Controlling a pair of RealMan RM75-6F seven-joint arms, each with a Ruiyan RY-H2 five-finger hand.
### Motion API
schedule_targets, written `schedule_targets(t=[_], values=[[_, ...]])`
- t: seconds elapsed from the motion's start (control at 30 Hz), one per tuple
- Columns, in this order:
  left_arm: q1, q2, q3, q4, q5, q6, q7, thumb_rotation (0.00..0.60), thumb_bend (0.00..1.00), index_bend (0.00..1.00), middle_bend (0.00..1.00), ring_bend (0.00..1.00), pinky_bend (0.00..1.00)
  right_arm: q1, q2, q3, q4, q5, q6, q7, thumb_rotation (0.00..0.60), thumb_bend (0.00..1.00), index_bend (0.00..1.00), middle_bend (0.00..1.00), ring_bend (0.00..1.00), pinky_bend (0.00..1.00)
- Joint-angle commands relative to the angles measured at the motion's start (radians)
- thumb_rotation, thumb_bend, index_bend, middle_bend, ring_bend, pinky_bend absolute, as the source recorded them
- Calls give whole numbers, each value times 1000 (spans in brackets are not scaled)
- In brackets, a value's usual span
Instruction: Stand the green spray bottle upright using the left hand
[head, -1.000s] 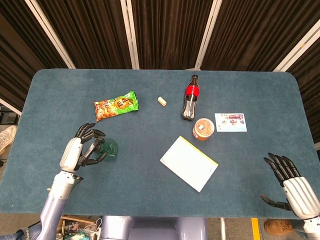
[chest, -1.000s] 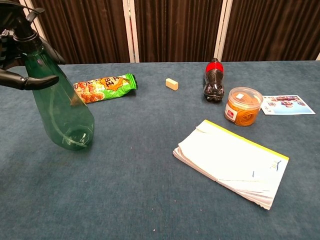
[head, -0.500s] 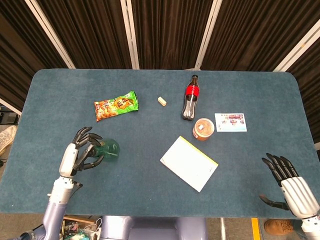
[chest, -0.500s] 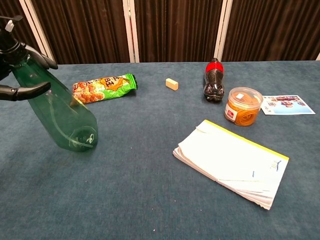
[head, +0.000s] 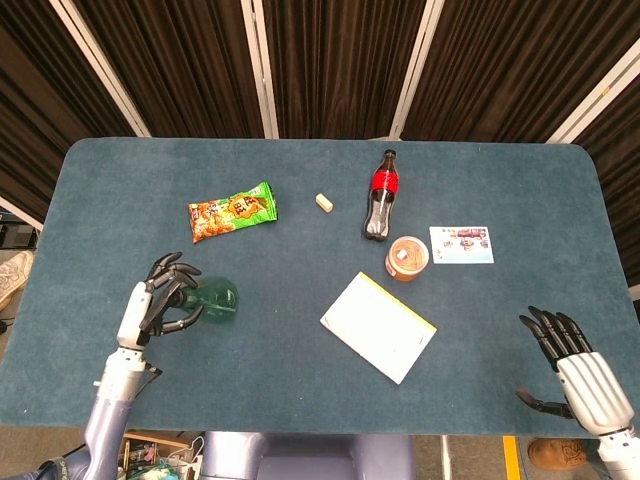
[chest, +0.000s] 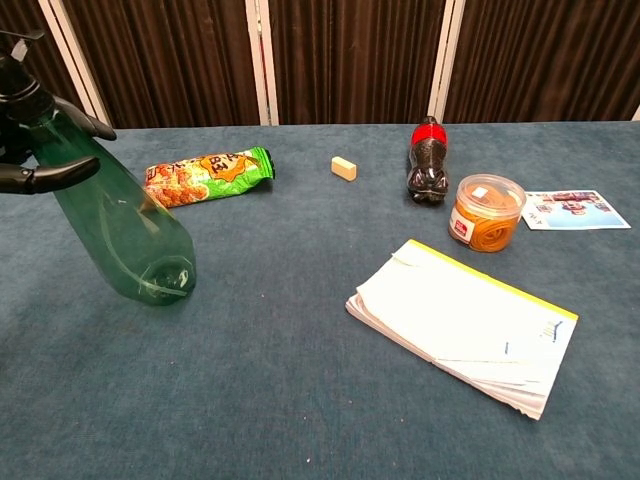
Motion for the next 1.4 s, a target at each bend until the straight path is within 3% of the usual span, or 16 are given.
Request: schedule_targets(t=[0.03,0.27,0.63,0.83,1.1,1.4], values=[[-23,23,-28,-25,-30,-43,-7,600,488,664,323,101,61,2,-1,-1,-1,-1,-3,-4,600,210,0,0,0,0],[-49,9,-65,-8,-30,-47,30,600,329,312,237,57,42,4,-3,0,-2,3,-9,-7,600,210,0,0,0,0],[-82,14,-70,1,-58,-122,36,600,282,276,189,30,35,2,-2,3,-2,7,-2,-3,600,211,0,0,0,0],[-81,19,-71,-7,-50,-115,38,600,226,237,167,16,35,1,-2,1,-2,4,1,-3,600,212,0,0,0,0],[-56,25,-54,-19,-15,-61,56,600,155,176,103,0,35,-3,0,0,-2,-3,13,-4,600,212,0,0,0,0],[26,84,6,-18,64,66,112,600,143,151,75,0,35,-6,0,-1,-2,-5,18,-7,600,211,0,0,0,0]])
